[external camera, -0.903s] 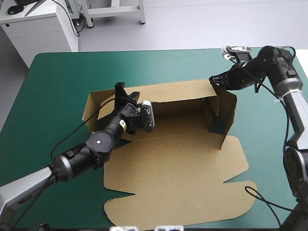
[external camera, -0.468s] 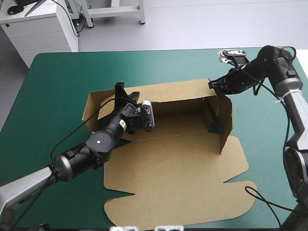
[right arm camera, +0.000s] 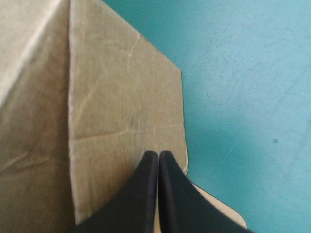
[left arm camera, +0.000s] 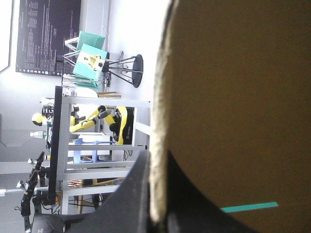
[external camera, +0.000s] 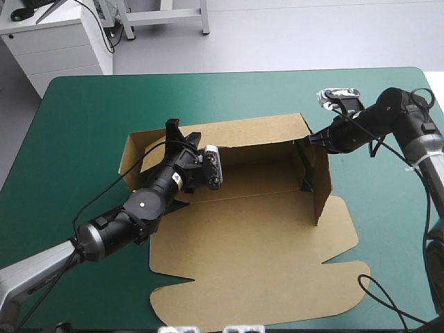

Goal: Fold the box

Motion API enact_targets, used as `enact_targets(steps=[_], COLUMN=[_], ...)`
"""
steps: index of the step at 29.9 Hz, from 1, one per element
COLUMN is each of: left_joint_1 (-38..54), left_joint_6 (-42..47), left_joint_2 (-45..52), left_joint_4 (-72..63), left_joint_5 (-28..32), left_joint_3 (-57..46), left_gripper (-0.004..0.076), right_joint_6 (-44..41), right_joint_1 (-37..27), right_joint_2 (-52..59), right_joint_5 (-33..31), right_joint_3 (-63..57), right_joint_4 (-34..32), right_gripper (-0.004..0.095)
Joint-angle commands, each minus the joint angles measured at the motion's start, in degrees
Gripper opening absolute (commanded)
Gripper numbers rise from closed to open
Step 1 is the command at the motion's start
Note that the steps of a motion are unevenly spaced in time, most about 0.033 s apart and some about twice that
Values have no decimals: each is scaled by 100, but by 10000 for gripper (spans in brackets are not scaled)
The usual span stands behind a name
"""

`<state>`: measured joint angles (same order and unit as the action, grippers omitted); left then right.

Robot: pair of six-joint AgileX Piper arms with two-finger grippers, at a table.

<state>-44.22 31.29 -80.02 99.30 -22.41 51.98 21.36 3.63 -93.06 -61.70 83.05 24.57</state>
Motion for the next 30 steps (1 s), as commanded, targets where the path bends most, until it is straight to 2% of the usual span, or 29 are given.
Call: enact_targets(steps=[1, 6, 13, 16, 18, 23, 24, 25, 30], left_joint_1=[-16, -16, -16, -16, -16, -16, -16, -16, -16], left_joint_6=[35, 25, -99, -99, -99, -232, -308, -393, -599], left_joint_2=[216, 216, 216, 216, 216, 216, 216, 216, 216], left_joint_4=[555, 555, 555, 555, 555, 538, 538, 529, 487], left_joint_5=[-53, -53, -53, -33, -8, 39, 54, 69, 155], left_joint_3=[138, 138, 138, 138, 138, 138, 138, 138, 138], left_gripper=[-7, -7, -7, -7, -7, -6, -6, -6, -6], right_joint_6=[371, 1014, 2243, 2749, 2965, 3349, 3450, 3549, 3917], right_joint_1=[-32, -32, -32, -32, -32, -32, -32, -32, -32], right_joint_2=[631, 1113, 1728, 1854, 1867, 1919, 1957, 2003, 2258], right_joint_5=[428, 1000, 2303, 2421, 2334, 2239, 2210, 2182, 2376], right_joint_3=[-293, -1035, -2169, -2475, -2564, -2774, -2818, -2853, -3126], right_joint_4=[350, 783, 1454, 1676, 1692, 1778, 1824, 1856, 2158], right_gripper=[-4, -4, -4, 15, 99, 527, 573, 595, 559])
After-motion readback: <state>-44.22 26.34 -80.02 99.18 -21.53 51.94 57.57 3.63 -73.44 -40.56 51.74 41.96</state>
